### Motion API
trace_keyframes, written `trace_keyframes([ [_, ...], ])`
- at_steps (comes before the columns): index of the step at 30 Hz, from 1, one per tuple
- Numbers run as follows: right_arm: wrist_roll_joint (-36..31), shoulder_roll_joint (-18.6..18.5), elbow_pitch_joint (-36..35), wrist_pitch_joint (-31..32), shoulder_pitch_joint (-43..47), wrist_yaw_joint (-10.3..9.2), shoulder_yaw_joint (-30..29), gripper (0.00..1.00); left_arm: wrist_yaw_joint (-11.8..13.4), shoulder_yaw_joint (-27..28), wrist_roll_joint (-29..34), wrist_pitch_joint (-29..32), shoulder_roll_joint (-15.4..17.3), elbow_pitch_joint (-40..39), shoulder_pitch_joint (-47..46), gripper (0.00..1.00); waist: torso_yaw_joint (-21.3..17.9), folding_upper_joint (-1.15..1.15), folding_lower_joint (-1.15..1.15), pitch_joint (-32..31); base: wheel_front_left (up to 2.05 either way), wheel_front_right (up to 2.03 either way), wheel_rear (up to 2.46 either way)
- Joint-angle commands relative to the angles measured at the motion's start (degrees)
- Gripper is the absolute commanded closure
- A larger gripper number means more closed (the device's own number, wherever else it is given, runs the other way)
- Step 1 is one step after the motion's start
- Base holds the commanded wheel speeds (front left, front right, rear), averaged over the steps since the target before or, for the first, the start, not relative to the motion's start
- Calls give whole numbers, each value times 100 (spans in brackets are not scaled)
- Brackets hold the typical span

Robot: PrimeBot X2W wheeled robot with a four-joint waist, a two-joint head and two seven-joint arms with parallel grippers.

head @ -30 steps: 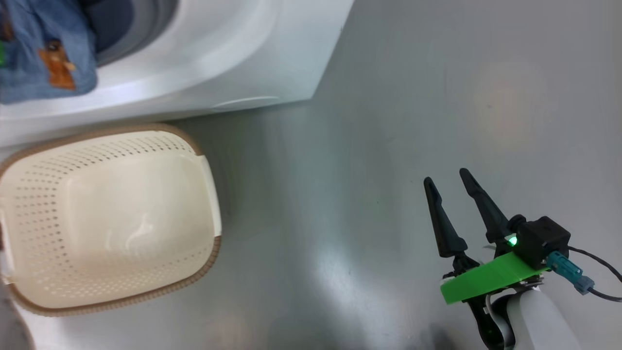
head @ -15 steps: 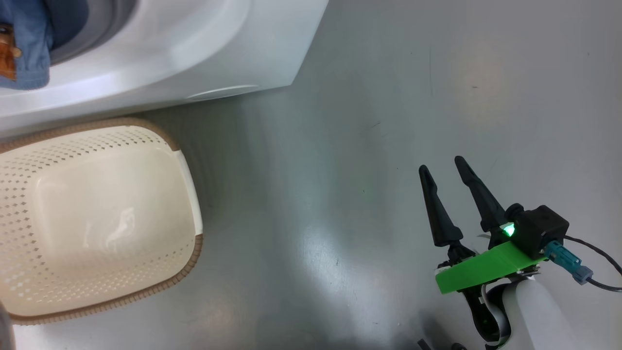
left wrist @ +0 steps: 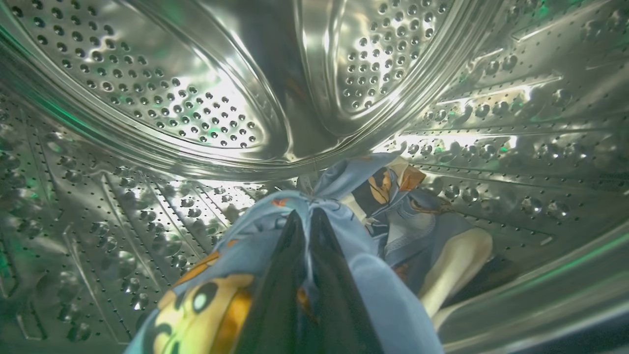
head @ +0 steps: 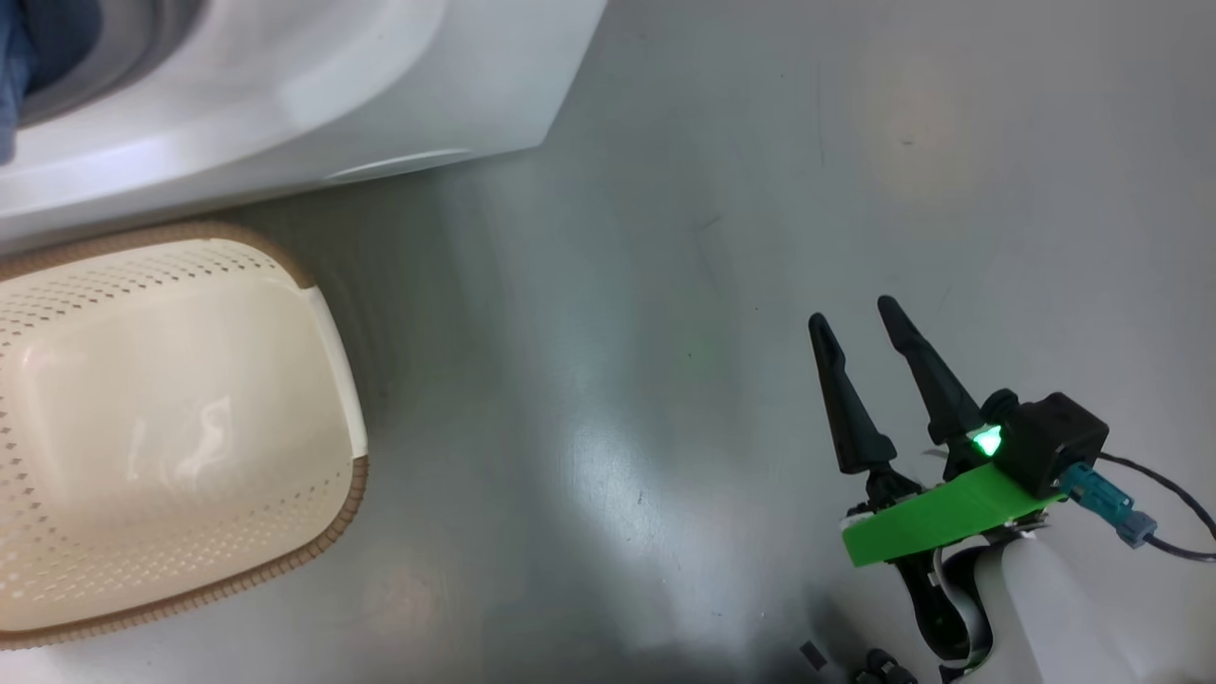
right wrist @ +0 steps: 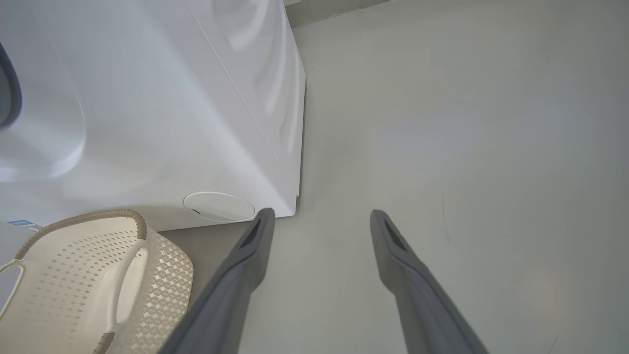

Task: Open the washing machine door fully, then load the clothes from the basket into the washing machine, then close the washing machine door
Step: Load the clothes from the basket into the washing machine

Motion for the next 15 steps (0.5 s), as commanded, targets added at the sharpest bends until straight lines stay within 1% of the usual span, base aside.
trace_keyframes([
  [1, 62, 32, -131, -69, 71, 57, 136, 0, -22, 38, 19, 21, 345, -109, -94, 100, -26, 0, 0, 35, 0, 0, 0],
  [6, 101, 32, -152, -69, 44, 57, 151, 0, -31, -90, 45, -158, 413, -87, -252, 100, -55, 0, 0, 112, 0, 0, 0],
  [10, 148, 32, -150, -69, 8, 57, 181, 0, -24, -199, 136, -559, 481, -187, -372, 100, -89, 0, 0, 160, 0, 0, 0],
  [15, 199, 32, -131, -69, -30, 57, 195, 0, 158, -276, 298, -895, 549, -519, -469, 100, -124, 0, 0, 190, 0, 0, 0],
])
